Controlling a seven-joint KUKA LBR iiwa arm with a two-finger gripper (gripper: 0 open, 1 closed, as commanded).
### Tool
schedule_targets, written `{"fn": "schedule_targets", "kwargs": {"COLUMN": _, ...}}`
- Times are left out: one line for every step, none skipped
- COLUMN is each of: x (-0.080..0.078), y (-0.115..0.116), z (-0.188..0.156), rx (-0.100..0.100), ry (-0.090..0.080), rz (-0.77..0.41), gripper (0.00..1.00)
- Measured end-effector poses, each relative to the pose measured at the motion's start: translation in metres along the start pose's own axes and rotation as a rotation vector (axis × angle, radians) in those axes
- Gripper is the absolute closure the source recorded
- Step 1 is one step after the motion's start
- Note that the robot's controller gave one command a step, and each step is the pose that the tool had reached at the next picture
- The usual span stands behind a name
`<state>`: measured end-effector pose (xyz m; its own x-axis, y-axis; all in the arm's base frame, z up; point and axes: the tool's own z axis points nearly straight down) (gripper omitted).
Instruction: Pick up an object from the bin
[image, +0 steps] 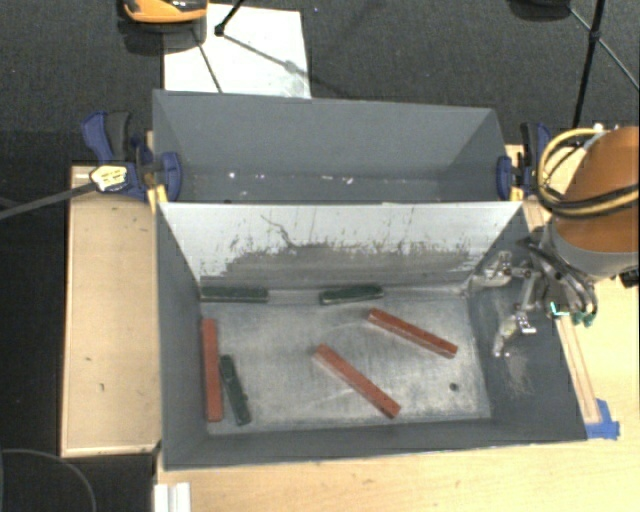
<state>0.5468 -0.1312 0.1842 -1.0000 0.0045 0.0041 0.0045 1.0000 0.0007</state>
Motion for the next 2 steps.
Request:
{"fn": "schedule_targets", "kwargs": {"x": -0.002, "y": 0.001, "z": -0.004, "rx": 0.001, "ry": -0.007, "rz": -0.004, "gripper": 0.0}}
{"fn": "schedule_targets", "kwargs": {"x": -0.033, "y": 0.056, "z": 0.078, "rx": 0.001, "ry": -0.012, "rz": -0.004, "gripper": 0.0}}
